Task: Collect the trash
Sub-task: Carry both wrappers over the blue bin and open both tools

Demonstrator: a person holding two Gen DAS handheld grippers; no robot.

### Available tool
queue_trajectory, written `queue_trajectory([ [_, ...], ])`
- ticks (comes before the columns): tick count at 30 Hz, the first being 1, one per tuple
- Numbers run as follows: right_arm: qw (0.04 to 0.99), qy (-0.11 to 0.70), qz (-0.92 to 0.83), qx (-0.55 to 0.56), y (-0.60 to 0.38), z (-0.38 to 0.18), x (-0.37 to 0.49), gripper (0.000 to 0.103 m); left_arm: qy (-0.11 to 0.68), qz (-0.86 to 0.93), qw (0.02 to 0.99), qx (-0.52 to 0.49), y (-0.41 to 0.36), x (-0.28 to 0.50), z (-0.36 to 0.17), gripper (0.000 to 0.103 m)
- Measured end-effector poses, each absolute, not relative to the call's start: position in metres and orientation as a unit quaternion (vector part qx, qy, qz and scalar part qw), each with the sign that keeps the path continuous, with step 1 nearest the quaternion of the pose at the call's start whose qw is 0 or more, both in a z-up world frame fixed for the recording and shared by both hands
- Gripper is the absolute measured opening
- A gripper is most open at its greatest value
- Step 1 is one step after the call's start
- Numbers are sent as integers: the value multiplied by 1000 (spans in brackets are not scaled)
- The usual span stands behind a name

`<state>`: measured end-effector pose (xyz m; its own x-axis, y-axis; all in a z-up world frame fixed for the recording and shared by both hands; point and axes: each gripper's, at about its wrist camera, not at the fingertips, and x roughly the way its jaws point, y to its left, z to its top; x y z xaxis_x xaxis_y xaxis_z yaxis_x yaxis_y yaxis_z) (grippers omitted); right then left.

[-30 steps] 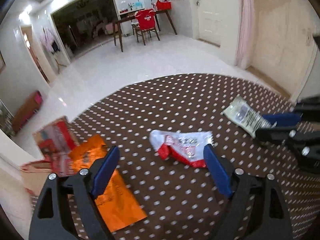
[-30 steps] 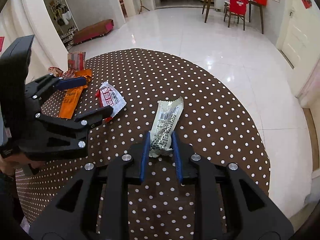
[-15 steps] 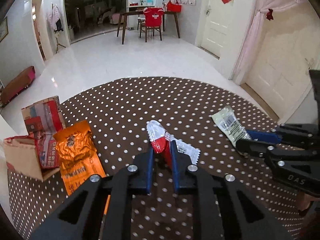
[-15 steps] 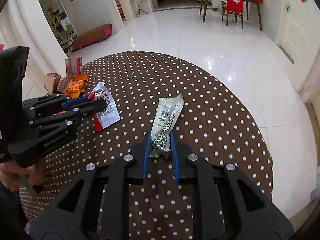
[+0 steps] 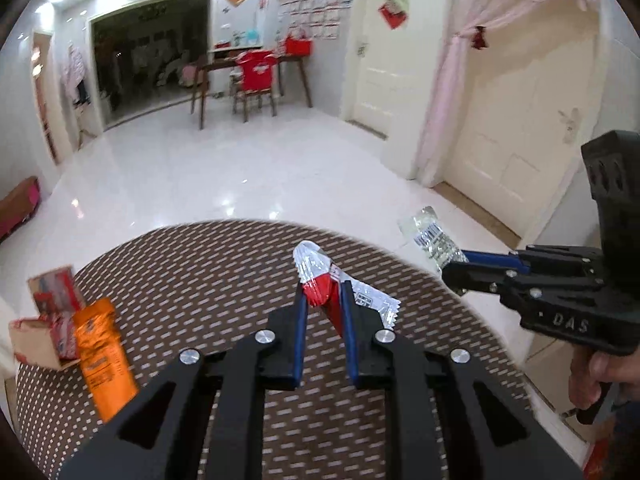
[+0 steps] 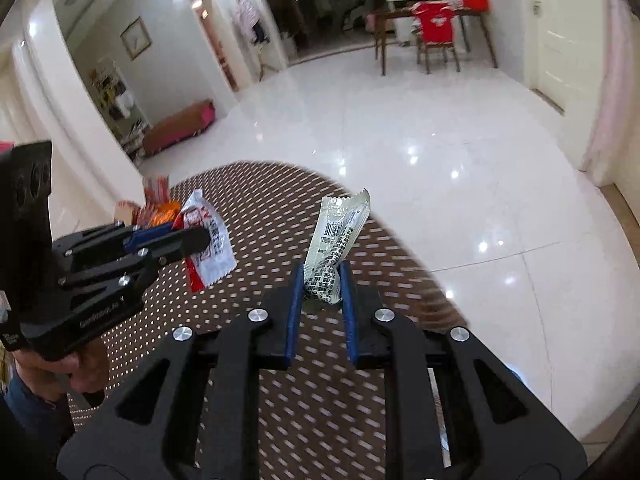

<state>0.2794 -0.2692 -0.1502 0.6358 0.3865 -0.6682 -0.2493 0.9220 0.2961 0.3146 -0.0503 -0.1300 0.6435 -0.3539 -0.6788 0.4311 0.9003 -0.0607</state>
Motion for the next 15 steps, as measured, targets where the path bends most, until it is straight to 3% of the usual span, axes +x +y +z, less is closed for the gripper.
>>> queue_trajectory([
  [10, 915, 370, 71, 145, -408, -147, 225, 18, 364, -296, 878, 93, -178, 284, -127, 15],
  [15, 901, 393, 6, 181, -477, -176, 199, 18, 412, -329, 840, 129, -255, 273, -159, 15],
])
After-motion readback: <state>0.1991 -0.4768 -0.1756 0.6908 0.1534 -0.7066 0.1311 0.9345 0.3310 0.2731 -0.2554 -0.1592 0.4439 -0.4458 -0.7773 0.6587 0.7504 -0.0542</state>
